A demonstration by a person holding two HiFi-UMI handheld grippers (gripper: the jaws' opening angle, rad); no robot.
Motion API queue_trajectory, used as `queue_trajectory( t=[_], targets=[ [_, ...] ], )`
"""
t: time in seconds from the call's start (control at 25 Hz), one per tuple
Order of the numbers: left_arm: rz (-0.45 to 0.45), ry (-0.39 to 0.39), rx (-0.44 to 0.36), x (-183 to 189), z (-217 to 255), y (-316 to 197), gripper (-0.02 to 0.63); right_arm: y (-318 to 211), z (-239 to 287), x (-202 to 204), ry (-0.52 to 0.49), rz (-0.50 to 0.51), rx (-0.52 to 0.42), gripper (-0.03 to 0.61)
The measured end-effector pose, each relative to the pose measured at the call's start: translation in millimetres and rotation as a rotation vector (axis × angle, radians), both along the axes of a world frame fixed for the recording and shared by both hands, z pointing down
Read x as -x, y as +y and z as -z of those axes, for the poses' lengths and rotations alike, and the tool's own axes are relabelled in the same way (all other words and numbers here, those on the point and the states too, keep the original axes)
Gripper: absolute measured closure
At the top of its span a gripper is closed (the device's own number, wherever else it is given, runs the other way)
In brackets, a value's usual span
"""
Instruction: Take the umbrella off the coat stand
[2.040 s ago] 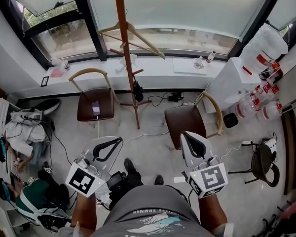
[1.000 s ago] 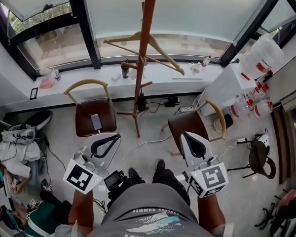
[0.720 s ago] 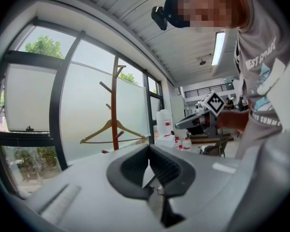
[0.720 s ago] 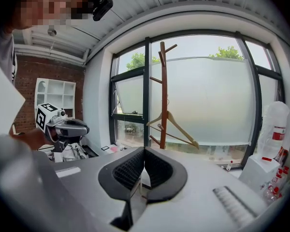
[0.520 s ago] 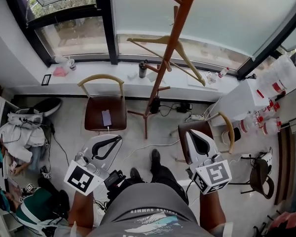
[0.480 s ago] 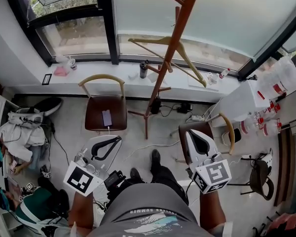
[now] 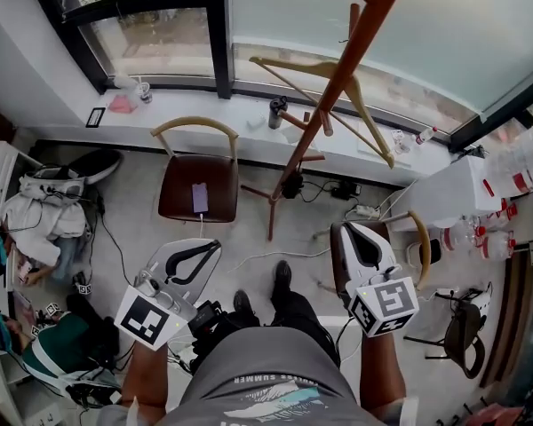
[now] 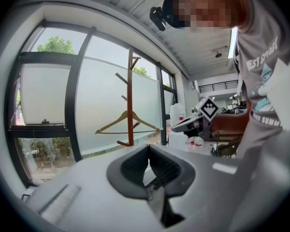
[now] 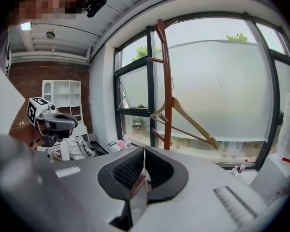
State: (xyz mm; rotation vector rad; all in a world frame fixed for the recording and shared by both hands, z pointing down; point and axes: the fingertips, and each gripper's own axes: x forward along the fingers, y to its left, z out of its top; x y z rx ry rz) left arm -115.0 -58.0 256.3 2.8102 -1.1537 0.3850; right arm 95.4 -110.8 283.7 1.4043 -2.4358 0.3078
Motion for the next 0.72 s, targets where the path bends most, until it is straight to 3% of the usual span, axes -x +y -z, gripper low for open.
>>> queue_trajectory(
  t=[0.72],
  targets=[
    [0.078, -0.01, 0.108, -3.5, -58.4, -54.6, 0.612, -92.4, -108.6, -2.7, 0.028, 0.069, 0.14, 0.546]
  ],
)
